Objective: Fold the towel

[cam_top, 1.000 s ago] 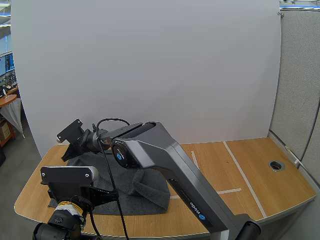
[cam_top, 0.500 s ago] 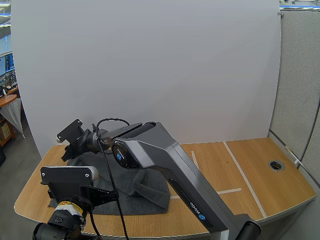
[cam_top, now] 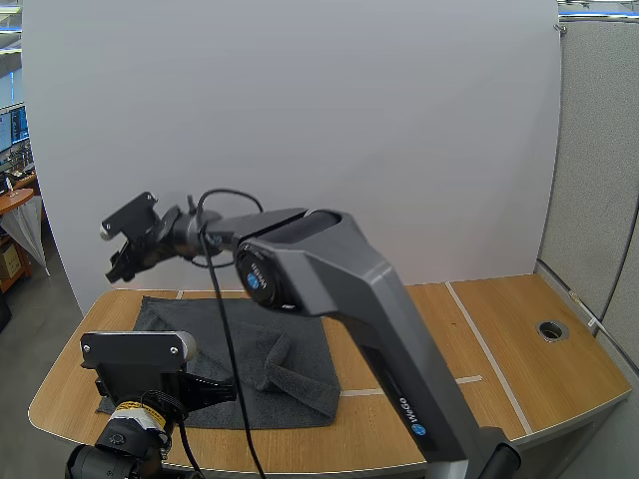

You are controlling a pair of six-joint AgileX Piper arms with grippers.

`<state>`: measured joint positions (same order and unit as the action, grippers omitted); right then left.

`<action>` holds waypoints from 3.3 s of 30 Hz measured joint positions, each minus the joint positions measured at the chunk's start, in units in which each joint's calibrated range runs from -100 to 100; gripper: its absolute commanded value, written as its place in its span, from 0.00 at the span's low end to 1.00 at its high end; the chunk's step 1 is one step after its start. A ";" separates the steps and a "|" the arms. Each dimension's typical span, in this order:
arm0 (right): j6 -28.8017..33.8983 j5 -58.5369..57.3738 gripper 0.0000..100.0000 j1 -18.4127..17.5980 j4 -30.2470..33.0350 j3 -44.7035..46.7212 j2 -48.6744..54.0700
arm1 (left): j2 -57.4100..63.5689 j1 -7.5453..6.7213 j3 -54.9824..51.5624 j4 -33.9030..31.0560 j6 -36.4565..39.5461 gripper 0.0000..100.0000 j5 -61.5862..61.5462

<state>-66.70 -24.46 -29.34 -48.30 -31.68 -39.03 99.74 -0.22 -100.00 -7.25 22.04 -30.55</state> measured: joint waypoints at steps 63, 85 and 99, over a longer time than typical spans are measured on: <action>31.31 -74.79 0.00 15.40 39.60 52.46 107.15 | 0.00 0.00 0.00 0.00 0.00 0.00 0.00; 36.97 -75.54 0.00 15.33 42.81 66.80 133.33 | 0.26 0.00 26.27 -0.11 -4.33 0.00 -6.17; 37.16 -75.54 0.00 15.33 42.85 68.81 136.04 | -12.04 0.00 30.52 5.18 -19.81 0.00 -23.17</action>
<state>-29.55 -100.00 -14.01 -5.45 37.13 97.02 87.69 -0.22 -69.48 -2.07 2.23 -53.72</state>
